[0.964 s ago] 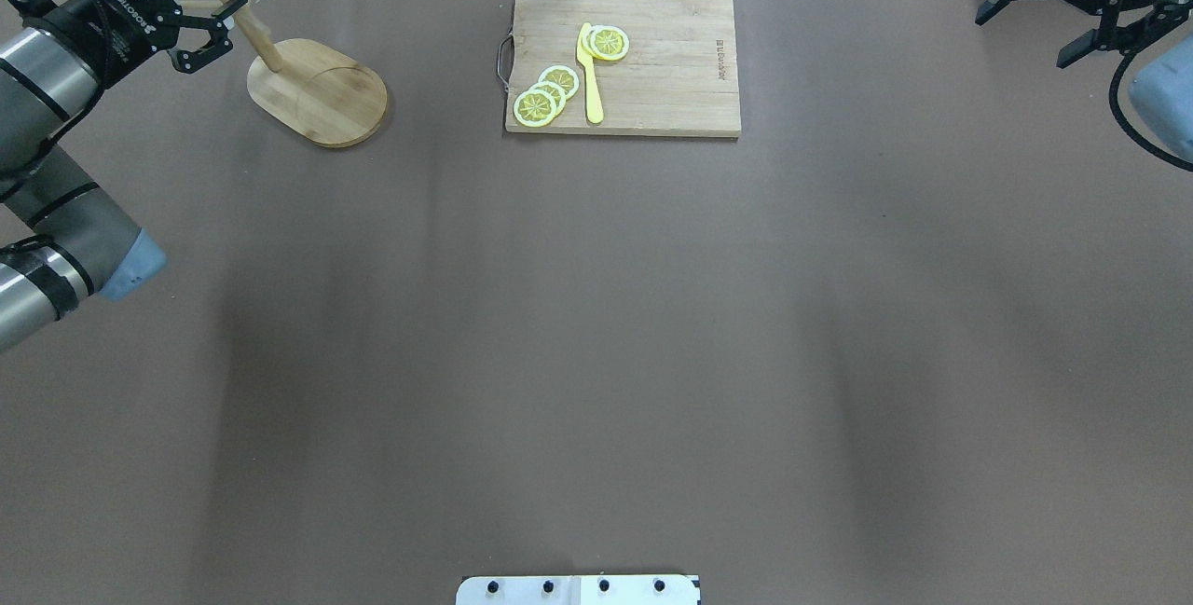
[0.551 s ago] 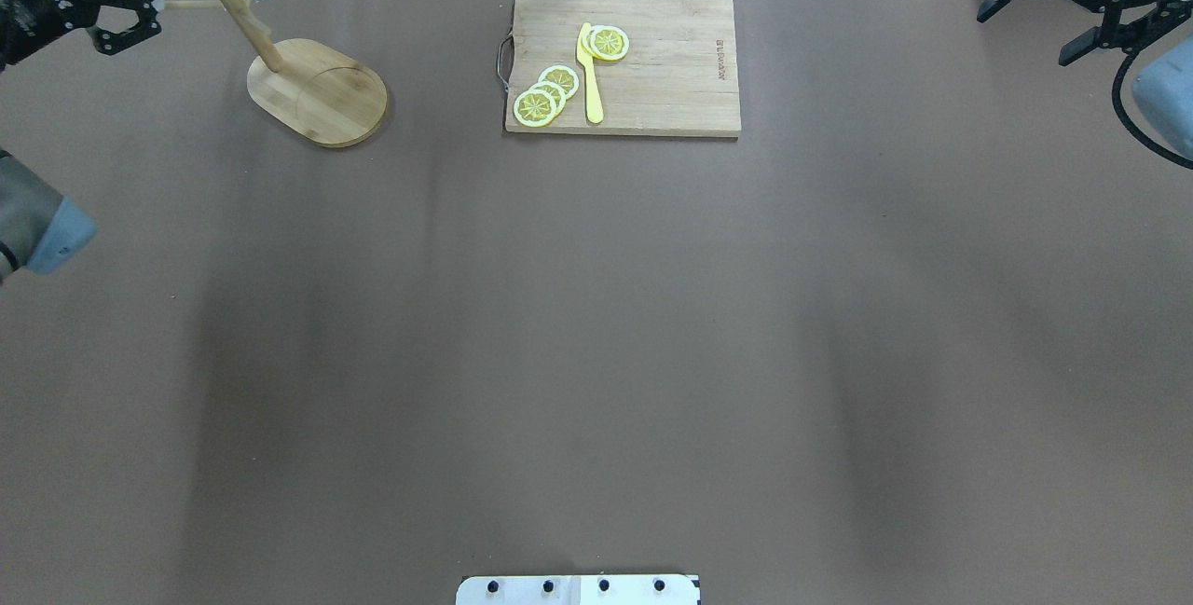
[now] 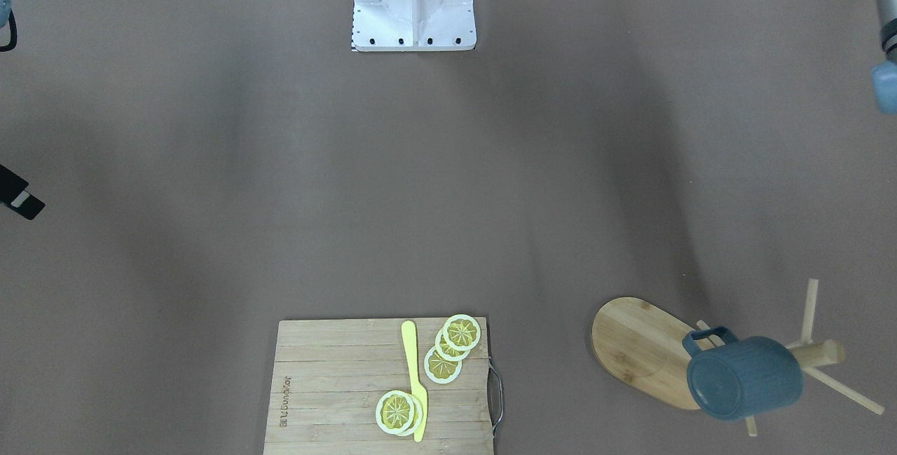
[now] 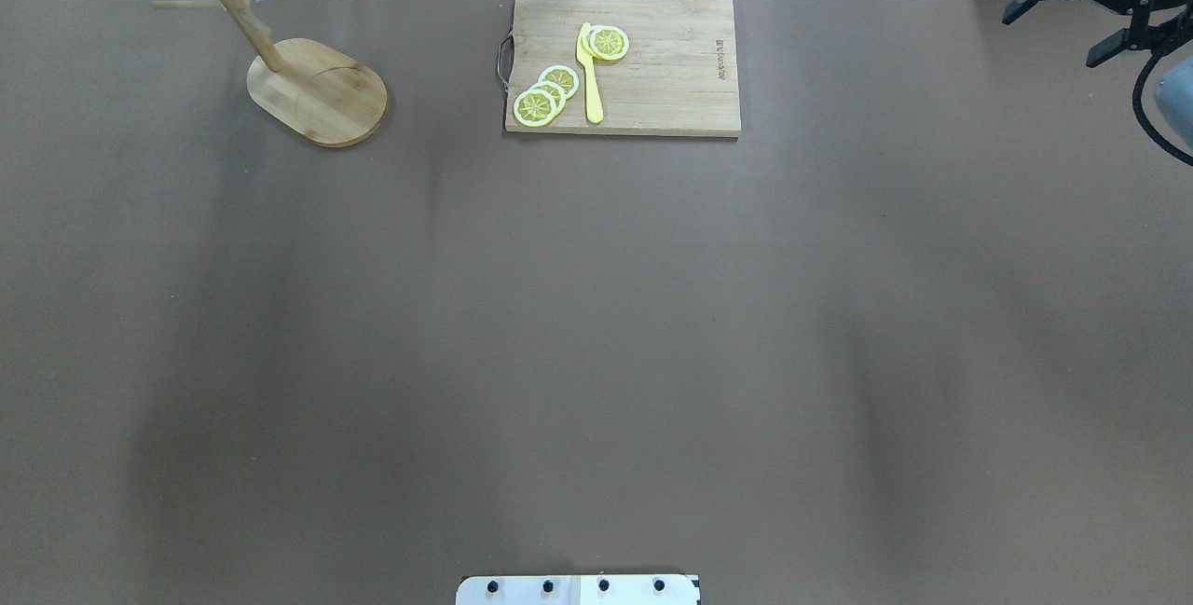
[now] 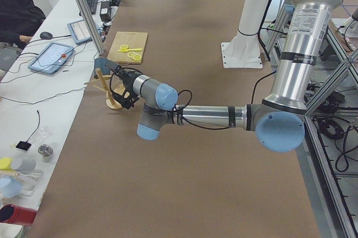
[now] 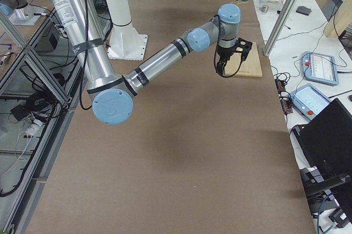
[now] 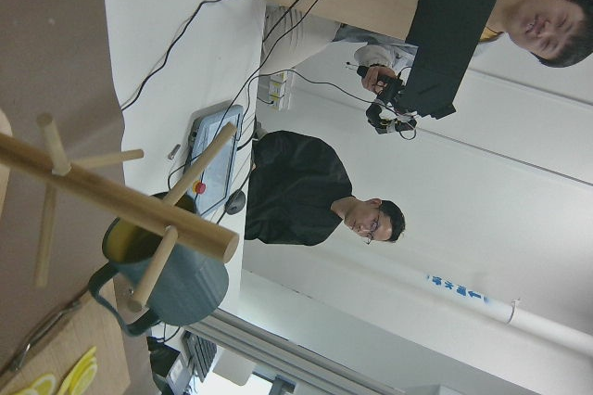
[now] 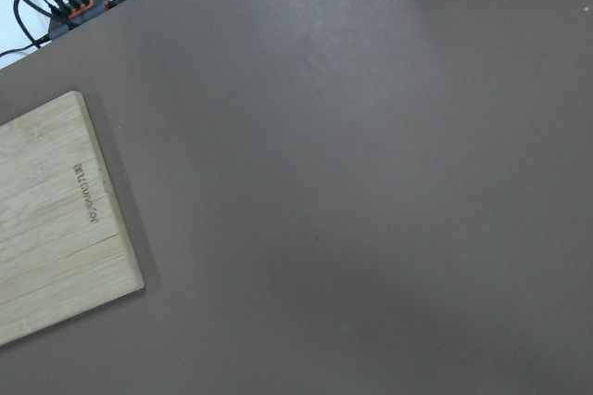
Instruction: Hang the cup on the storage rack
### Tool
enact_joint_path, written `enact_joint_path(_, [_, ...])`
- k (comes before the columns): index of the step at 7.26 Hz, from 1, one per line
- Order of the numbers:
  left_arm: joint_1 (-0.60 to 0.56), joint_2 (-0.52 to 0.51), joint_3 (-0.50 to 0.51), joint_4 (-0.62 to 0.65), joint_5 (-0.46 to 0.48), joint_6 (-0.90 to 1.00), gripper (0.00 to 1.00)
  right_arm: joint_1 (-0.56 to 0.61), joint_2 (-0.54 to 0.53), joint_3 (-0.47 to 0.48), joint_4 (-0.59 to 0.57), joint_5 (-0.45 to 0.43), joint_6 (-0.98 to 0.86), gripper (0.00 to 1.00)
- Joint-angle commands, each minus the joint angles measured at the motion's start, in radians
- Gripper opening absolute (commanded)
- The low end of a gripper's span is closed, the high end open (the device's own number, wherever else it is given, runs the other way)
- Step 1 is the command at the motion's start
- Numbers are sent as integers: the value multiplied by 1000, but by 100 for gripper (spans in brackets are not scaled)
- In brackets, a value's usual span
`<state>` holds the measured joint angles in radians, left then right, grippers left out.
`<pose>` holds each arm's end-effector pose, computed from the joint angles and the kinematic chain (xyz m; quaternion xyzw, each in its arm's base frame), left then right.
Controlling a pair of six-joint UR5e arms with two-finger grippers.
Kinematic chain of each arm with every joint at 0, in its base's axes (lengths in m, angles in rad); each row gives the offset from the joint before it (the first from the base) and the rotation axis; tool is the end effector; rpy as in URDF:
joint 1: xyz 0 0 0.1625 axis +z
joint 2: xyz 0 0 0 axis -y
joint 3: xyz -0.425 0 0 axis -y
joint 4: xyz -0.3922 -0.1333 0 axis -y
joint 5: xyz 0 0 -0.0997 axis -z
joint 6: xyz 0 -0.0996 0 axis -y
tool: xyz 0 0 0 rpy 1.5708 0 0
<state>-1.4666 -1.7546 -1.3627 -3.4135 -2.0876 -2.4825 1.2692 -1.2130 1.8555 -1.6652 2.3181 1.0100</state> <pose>-0.0286 -0.5352 0.4720 0.0579 0.7766 -0.4761 0.4083 -0.1114 -0.5790 0.3360 -0.0146 -0.4321 0.2182 0.8749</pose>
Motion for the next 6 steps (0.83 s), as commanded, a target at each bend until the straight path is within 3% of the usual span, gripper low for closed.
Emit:
enact_joint_path(1, [-147,12,-51,211,-127,507,98,12,-52,4,8,-78,-93,100])
enact_joint_path(4, [-164,-8,-55,450,36,1075,98,120,-128,-60,8,-131,-415,100])
enact_joint_path(6, [-163,4,-84,715,186,1656,98,192,-170,-105,8,-131,-581,100])
